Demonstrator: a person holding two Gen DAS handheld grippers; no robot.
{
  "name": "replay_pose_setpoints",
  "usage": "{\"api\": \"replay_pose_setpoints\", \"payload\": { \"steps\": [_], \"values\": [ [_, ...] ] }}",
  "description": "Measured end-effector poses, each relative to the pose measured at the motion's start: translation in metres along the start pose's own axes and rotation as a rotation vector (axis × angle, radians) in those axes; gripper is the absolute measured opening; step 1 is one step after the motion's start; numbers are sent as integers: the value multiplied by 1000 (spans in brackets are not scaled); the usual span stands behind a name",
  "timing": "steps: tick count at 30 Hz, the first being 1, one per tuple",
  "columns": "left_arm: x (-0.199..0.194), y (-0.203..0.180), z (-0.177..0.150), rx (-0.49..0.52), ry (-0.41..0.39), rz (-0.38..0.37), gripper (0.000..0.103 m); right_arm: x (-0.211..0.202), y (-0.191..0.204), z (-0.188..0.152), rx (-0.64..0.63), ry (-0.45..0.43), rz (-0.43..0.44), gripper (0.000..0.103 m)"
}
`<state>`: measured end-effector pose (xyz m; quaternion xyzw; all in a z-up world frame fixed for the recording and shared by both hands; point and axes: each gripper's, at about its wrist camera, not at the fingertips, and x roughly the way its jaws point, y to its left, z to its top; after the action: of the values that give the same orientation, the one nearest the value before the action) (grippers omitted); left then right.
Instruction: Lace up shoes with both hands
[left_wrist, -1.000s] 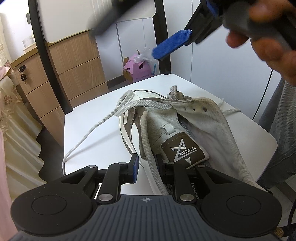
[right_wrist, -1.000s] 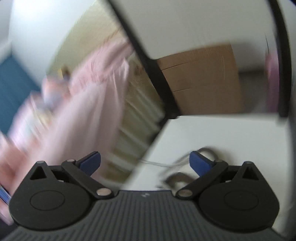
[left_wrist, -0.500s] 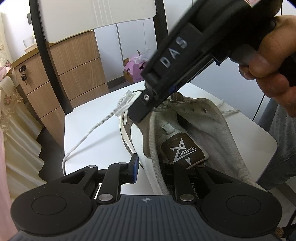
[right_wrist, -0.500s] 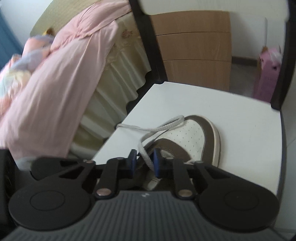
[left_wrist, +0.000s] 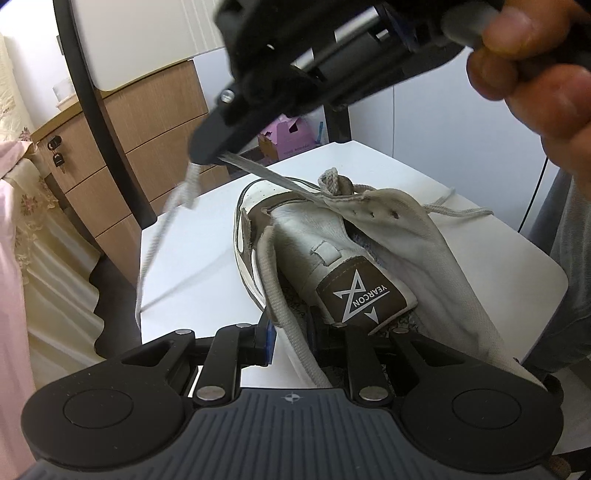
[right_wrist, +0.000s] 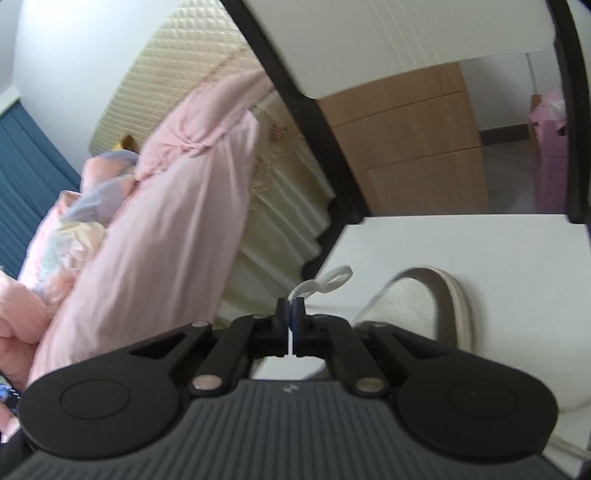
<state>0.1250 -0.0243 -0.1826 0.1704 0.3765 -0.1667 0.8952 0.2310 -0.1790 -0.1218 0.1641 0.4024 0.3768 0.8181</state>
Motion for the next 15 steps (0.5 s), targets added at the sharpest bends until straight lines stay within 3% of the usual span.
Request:
{"api": "replay_pose_setpoints", "payload": {
  "steps": [3,7,15],
  "values": [
    [0,-2,1,13,5,14,20,2,4,1,8,-12,37,2],
    [2,-4,3,27,7,3,20,-5,18,7,-13,-80,173,2],
    [3,-5,3,20,14,7,20,-9,31,17,-11,-120,268,2]
  ]
}}
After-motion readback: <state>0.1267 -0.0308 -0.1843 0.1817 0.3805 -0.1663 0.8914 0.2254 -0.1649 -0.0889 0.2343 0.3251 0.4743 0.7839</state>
